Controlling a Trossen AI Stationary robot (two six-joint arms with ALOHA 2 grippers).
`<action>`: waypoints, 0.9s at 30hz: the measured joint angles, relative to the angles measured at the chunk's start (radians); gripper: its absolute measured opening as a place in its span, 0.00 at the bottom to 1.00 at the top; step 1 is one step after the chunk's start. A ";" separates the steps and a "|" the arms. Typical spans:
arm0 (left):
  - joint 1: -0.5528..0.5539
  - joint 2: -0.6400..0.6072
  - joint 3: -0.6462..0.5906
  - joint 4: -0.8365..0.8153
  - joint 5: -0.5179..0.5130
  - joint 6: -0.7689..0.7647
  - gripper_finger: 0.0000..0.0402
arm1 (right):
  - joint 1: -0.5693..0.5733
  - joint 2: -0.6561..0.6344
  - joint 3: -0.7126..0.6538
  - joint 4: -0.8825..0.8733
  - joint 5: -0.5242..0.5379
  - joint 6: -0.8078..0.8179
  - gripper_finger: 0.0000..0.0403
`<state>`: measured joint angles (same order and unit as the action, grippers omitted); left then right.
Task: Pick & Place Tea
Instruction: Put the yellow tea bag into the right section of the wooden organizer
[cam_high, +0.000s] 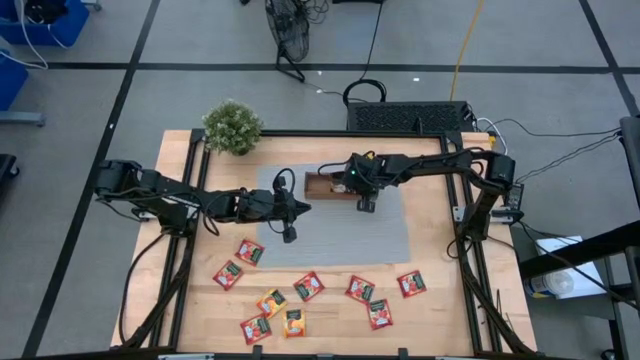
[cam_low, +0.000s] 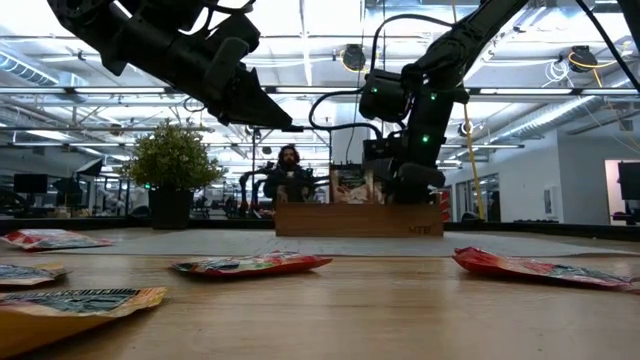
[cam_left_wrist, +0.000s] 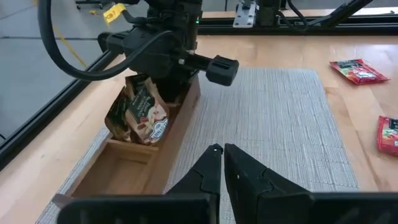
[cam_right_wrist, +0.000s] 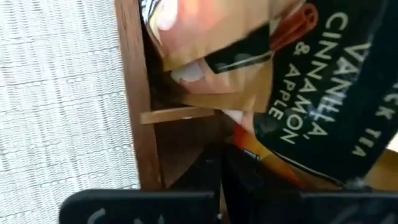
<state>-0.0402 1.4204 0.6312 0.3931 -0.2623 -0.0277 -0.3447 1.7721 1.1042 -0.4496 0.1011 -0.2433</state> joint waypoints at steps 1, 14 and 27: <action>0.000 0.000 0.000 0.000 0.000 0.000 0.06 | 0.000 0.000 0.000 0.001 0.003 0.004 0.00; 0.000 0.000 0.000 0.000 0.000 0.000 0.06 | 0.000 -0.047 0.000 -0.018 0.007 0.037 0.00; 0.000 0.000 0.000 -0.010 0.000 0.000 0.06 | 0.001 -0.258 0.001 -0.062 0.004 0.083 0.00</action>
<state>-0.0405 1.4203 0.6308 0.3828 -0.2623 -0.0273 -0.3439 1.5143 1.1053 -0.5118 0.1047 -0.1599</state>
